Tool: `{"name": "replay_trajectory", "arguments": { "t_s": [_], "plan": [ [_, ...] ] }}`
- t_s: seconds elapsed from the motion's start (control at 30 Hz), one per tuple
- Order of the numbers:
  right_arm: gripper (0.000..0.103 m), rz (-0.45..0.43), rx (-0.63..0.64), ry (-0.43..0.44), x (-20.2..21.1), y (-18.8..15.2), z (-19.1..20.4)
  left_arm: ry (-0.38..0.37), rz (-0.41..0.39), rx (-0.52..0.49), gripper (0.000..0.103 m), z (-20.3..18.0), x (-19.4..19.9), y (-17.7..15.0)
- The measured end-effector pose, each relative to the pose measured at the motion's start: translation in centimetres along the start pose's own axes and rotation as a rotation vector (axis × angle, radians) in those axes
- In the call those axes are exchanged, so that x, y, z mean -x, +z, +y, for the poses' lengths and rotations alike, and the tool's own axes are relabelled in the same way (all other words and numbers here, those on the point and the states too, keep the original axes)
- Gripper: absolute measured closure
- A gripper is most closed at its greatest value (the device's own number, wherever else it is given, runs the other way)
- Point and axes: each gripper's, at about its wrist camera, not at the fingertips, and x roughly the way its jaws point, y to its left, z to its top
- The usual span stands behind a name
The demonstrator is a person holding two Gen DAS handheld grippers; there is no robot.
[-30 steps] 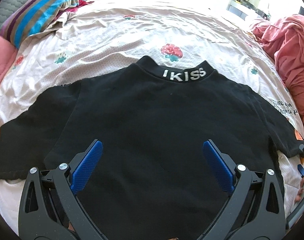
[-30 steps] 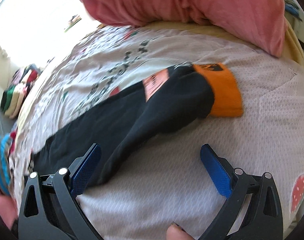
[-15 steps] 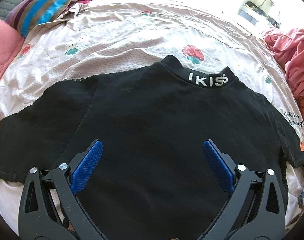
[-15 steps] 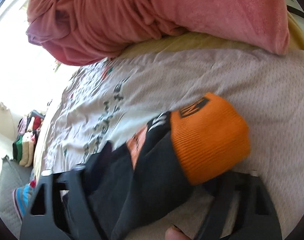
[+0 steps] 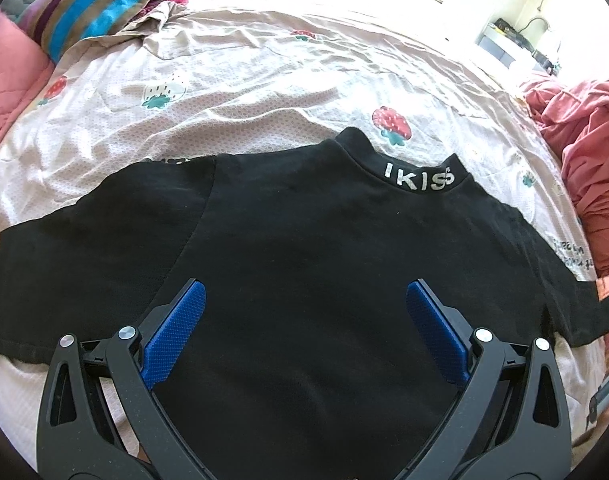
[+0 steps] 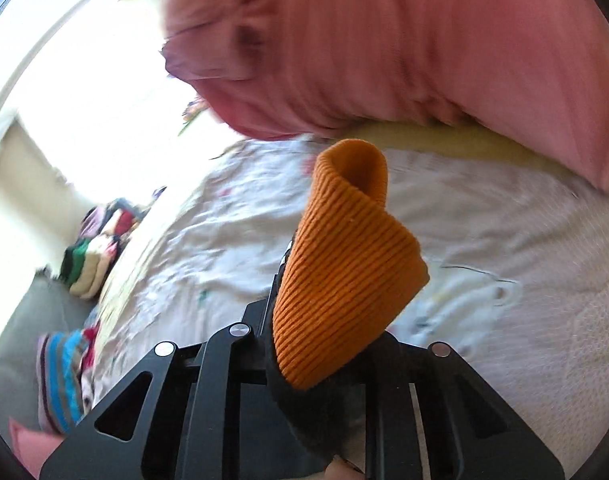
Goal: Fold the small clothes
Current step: 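Lift the sleeve and fold it across the shirt body with the right gripper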
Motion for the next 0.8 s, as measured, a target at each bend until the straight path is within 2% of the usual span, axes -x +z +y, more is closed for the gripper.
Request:
{"name": "replay_trajectory", "arguments": {
  "t_s": [0.23,0.5,0.6,0.8],
  "plan": [
    [0.086,0.004,0.188,0.117,1.9,-1.6,7.9,-0.026,-0.020,0.020,0.008,1.1,1.5,0.1],
    [0.086,0.080,0.344,0.212,2.1,-6.6,15.6,-0.086,-0.038,0.051,0.008,2.2,2.7,0.1],
    [0.086,0.121,0.386,0.248,1.8,-8.6,18.0,-0.084,-0.035,0.060,0.008,2.8,2.8,0.2],
    [0.086,0.212,0.462,0.289,0.9,-13.5,22.2,-0.021,-0.050,0.081,0.008,4.9,2.8,0.7]
  ]
}}
